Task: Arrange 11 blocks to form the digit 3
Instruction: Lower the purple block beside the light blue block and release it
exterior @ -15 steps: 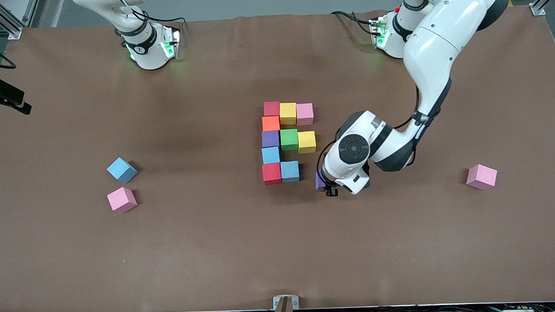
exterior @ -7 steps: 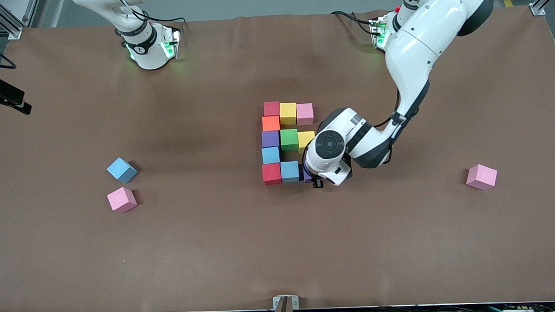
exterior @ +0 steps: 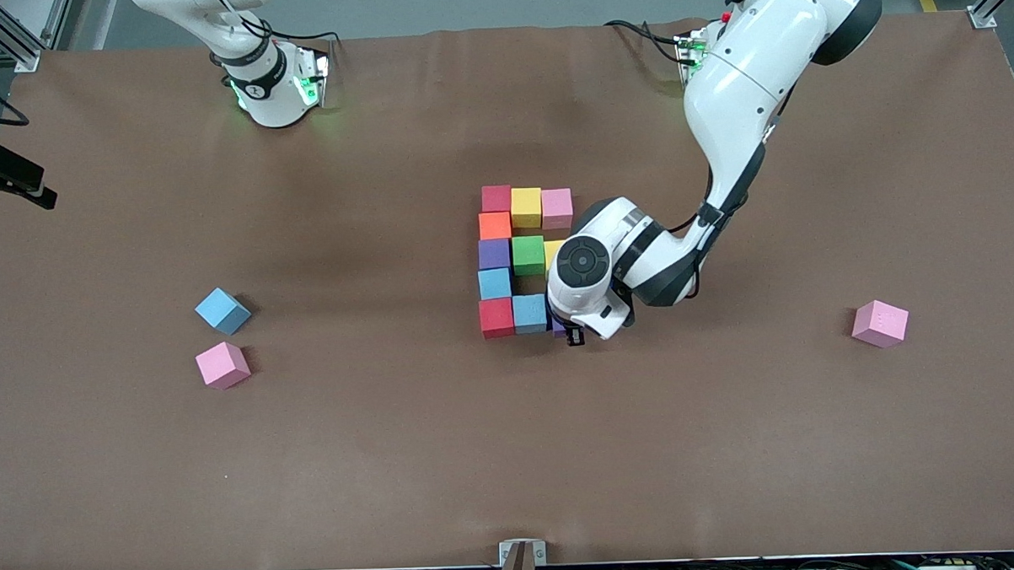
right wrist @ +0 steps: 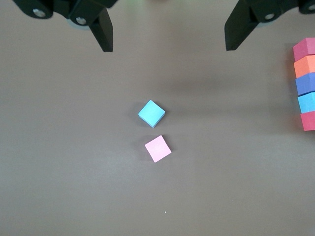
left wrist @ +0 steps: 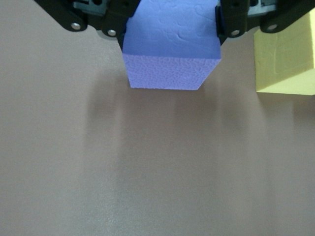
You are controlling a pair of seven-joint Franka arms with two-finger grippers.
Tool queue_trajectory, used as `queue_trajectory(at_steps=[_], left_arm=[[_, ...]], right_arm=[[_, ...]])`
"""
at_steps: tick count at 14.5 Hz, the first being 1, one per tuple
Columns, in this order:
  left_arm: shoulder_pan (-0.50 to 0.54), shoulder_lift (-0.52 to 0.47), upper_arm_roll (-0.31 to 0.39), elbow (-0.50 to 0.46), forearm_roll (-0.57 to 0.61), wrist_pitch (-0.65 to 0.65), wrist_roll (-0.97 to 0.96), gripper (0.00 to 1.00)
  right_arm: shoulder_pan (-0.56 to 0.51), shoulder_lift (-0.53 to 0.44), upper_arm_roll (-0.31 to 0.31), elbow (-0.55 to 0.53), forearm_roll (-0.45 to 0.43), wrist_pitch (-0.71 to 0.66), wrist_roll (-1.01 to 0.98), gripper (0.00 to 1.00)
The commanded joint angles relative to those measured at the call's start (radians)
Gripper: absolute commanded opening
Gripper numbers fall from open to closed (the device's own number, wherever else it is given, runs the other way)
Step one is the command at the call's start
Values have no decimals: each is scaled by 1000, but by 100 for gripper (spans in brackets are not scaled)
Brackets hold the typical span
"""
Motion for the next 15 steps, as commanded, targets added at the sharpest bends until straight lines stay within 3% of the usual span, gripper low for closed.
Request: queue_trajectory(at_steps=[1, 15], left_arm=[[-22, 20, 10, 42, -28, -12, -5, 25], [-26, -6, 4, 10, -16, -45, 9, 24]], right_arm=[[2, 0, -1, 5, -3, -13, -9, 100], [2, 0, 1, 5, -3, -11, -9, 100]])
